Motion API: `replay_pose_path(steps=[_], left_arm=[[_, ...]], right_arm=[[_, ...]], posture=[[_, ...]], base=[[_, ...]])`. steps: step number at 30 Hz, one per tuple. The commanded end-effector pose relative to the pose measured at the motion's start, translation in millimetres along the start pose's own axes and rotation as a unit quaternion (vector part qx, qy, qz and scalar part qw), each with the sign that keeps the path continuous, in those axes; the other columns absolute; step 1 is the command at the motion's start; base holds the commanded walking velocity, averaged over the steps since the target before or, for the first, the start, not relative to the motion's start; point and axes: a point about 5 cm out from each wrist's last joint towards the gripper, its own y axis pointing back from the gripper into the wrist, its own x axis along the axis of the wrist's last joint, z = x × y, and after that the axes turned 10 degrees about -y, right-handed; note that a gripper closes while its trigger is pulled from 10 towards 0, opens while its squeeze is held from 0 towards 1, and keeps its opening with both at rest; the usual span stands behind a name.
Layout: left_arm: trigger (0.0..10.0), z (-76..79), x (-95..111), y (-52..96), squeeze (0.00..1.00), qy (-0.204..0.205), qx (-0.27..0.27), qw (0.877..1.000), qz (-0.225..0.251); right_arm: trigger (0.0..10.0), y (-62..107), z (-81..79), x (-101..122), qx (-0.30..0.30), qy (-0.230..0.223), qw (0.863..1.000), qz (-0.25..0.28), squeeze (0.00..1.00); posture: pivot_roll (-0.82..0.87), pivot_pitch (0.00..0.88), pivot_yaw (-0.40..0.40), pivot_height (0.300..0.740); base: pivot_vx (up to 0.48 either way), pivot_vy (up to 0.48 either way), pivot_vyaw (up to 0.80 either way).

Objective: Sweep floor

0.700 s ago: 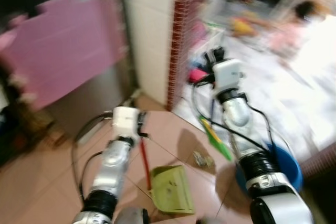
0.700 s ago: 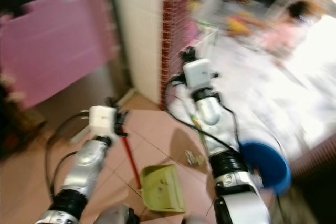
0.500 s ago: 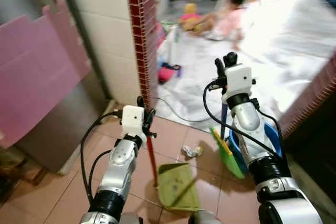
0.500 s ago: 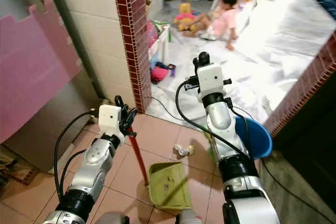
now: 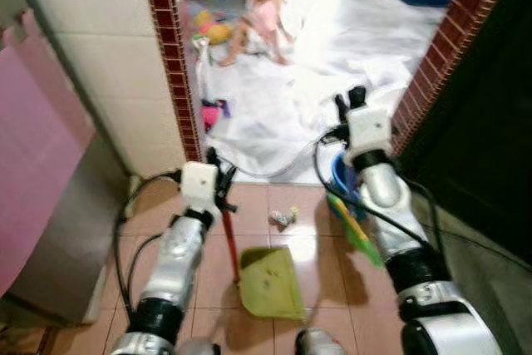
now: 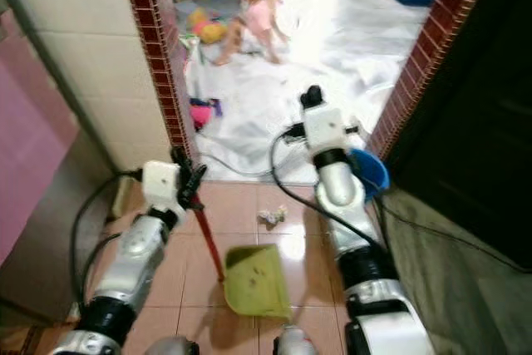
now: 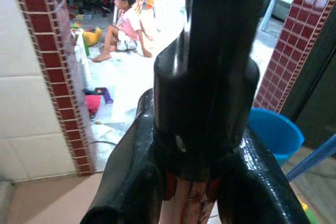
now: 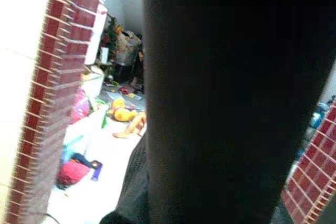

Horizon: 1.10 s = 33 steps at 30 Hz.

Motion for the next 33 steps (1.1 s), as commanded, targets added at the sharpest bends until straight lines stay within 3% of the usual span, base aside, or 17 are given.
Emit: replay_pose_path(steps=[1,6,15,28,33], left_arm=[[10.0,1.5,15.1,-4.8,0.00,-0.004,-0.006,0.999,0.033],[10.0,-1.6,16.6,-2.6,0.00,0.004,0.002,0.999,0.042],[10.0,-23.0,24.8,-3.4,0.00,-0.023,0.073,0.995,0.058],[10.0,-20.2,27.7,-3.9,0.00,-0.027,0.076,0.995,0.065],[10.0,-23.0,25.9,1.1,0.00,-0.036,0.089,0.993,0.066]], right_arm=[[10.0,-8.4,3.5,17.2,0.003,0.008,0.999,0.041,0.00],[10.0,-7.3,1.6,17.0,0.008,0.004,0.999,0.042,0.00],[10.0,-2.8,-1.7,16.7,0.019,0.005,0.999,0.046,0.00],[10.0,0.8,-5.7,16.9,0.031,0.012,0.998,0.051,0.00],[10.0,15.7,-3.6,5.5,0.026,0.003,0.999,0.025,0.00]], posture=[[-0.02,0.000,0.017,0.740],[-0.02,0.000,0.020,0.740],[-0.02,0.000,0.023,0.740],[-0.02,0.000,0.028,0.740],[-0.02,0.000,0.030,0.740]], base=[[0.000,0.000,0.00],[0.103,0.000,0.00],[0.395,0.000,0.00],[0.451,0.000,0.00],[0.453,0.000,0.00]])
